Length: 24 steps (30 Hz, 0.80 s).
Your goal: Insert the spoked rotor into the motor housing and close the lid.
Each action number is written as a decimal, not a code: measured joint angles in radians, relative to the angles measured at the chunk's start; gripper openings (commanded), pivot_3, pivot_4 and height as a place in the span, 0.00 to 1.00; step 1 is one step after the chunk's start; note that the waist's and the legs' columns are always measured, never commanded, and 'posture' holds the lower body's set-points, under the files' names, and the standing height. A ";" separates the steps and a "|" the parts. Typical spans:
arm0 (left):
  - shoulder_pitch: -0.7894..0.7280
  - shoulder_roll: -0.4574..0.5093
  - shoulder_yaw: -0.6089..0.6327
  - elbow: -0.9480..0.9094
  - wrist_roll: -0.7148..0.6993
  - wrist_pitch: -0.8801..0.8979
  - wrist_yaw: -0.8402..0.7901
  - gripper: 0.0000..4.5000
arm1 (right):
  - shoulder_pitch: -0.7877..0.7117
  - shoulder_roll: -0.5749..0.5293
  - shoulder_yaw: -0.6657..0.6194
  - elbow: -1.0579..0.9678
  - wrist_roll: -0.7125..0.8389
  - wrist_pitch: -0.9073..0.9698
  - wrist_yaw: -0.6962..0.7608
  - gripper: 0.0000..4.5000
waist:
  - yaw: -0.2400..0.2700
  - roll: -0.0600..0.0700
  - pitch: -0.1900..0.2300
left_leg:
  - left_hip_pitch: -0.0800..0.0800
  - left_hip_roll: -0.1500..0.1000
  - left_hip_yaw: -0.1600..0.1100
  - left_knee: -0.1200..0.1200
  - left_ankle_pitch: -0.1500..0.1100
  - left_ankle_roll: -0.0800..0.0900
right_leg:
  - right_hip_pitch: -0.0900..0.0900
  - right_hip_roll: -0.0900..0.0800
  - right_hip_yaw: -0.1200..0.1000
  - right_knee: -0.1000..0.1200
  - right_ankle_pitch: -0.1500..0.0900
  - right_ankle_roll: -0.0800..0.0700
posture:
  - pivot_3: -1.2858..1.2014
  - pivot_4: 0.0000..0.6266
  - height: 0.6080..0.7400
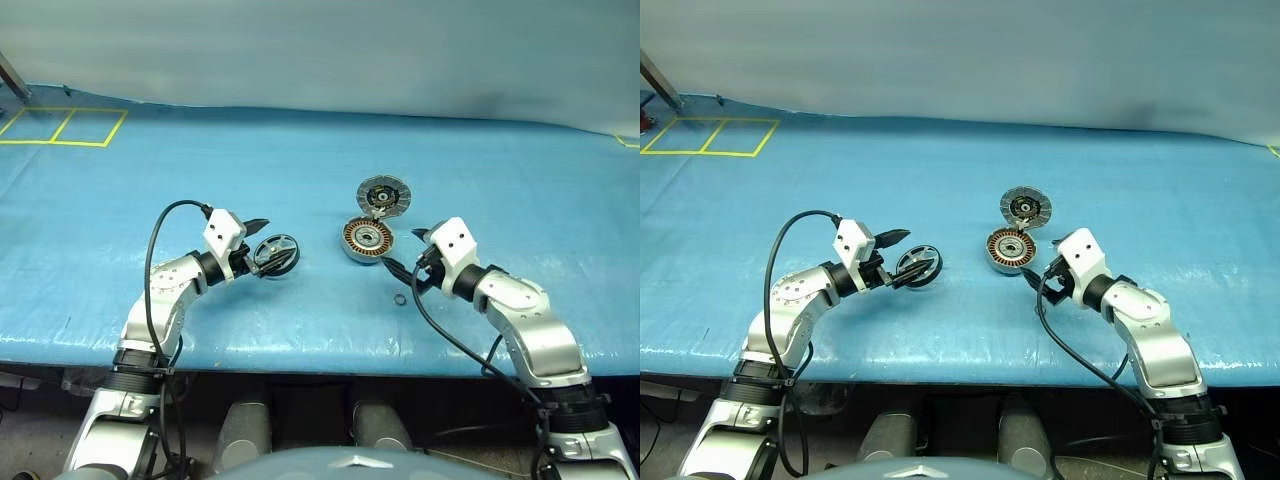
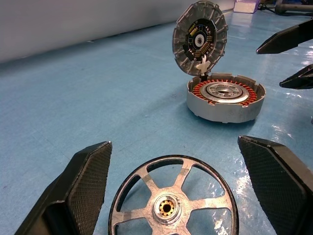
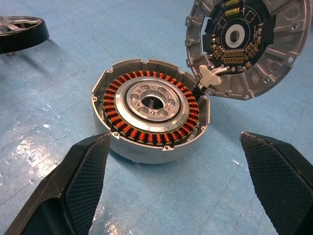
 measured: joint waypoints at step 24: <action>0.000 0.002 0.000 0.000 -0.008 0.002 -0.013 1.00 | -0.004 0.000 0.001 0.001 0.001 0.014 0.021 0.99 | 0.000 0.000 0.000 | 0.000 0.000 0.000 0.000 0.000 0.000 | 0.000 0.000 0.000 0.000 0.000 0.000 | 0.52 0.24 1.00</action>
